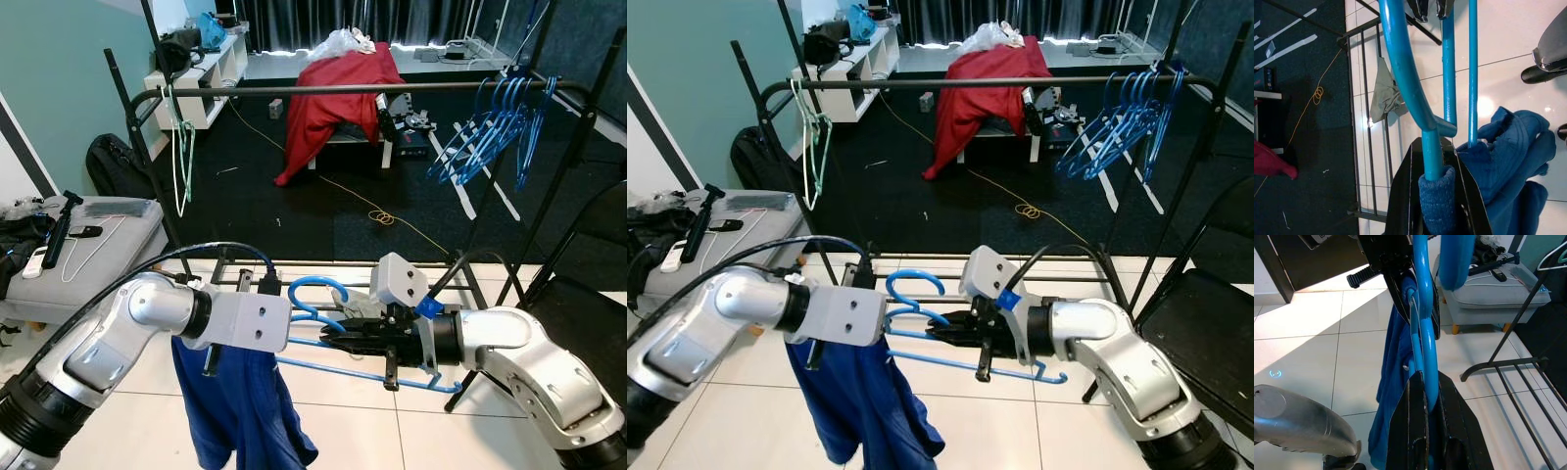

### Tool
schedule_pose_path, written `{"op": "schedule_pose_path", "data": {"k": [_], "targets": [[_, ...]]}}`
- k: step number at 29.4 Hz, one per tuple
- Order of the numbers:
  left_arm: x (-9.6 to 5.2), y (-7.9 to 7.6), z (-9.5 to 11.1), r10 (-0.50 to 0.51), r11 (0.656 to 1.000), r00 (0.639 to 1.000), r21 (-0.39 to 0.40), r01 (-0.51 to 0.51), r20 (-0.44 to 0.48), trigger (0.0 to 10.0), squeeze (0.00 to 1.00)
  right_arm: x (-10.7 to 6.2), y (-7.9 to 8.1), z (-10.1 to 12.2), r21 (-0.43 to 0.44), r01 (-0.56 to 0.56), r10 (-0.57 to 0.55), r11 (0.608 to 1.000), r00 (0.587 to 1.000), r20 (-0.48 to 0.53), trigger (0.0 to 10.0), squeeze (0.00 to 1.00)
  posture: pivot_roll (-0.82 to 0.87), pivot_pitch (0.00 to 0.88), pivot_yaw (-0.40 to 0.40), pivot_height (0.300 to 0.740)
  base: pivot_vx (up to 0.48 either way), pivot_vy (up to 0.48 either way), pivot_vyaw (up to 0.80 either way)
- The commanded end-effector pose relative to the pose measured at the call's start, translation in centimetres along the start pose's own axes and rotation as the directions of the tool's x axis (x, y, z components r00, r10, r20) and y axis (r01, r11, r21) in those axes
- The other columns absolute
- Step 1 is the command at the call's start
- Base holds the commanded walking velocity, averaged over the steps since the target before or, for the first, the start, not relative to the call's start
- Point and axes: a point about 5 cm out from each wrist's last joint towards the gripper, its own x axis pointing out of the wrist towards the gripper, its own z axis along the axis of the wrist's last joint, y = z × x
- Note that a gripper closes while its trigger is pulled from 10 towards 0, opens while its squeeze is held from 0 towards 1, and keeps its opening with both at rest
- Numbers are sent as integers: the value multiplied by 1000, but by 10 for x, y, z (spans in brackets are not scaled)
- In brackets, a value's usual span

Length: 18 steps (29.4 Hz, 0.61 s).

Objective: Hang hanger

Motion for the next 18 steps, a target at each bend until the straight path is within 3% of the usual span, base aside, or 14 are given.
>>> {"op": "schedule_pose_path", "data": {"k": [1, 4, 8, 9, 11, 12, 13, 14, 18], "targets": [[8, 2, 21, -12, 997, 995, 71, 5, 98, 10000, 0, 3, -1, -3, 13, 22, -23, 1000, 1000, 7, 0, 0, -53, 0, 50, 731, 0, 0, 0], [8, 4, 22, 6, 998, 994, 62, -12, 108, 10000, 0, 3, -1, -3, 17, 27, -27, 999, 1000, 15, 0, 0, -56, 0, 54, 731, 0, 0, 0], [0, 11, 19, 67, 998, 987, -8, -66, 147, 10000, 0, 1, -3, -2, 21, 42, -42, 999, 999, 27, 0, 0, -56, 0, 53, 731, 0, 0, 0], [-9, 15, 14, 79, 993, 984, -99, -63, 162, 10000, 145, 0, -3, -2, 19, 49, -50, 999, 998, 28, 0, 0, -56, 0, 53, 731, 0, 0, 0], [-9, 15, 14, 79, 993, 984, -99, -63, 162, 10000, 145, 0, -3, -2, 19, 49, -50, 999, 998, 28, 0, 0, -56, 0, 53, 731, 0, 0, 0], [-23, 23, 9, 118, 978, 975, -191, -82, 187, 10000, 1000, -1, -4, -2, 14, 56, -56, 998, 998, 29, 0, 0, -60, 0, 56, 731, 0, 0, 0], [-37, 31, 8, 173, 961, 959, -250, -115, 225, 10000, 1000, -3, -6, -1, 9, 64, -65, 998, 997, 31, 0, 0, -60, 0, 56, 731, 0, 0, 0], [-37, 31, 8, 173, 961, 959, -250, -115, 225, 10000, 1000, -3, -6, -1, 9, 64, -65, 998, 997, 31, 0, 0, -60, 0, 56, 731, 0, 0, 0], [-61, 39, 6, 259, 938, 924, -304, -170, 282, 10000, 1000, -7, -11, 4, 1, 92, -92, 996, 994, 51, 0, 0, -57, 0, 61, 731, 0, 0, 0]]}}
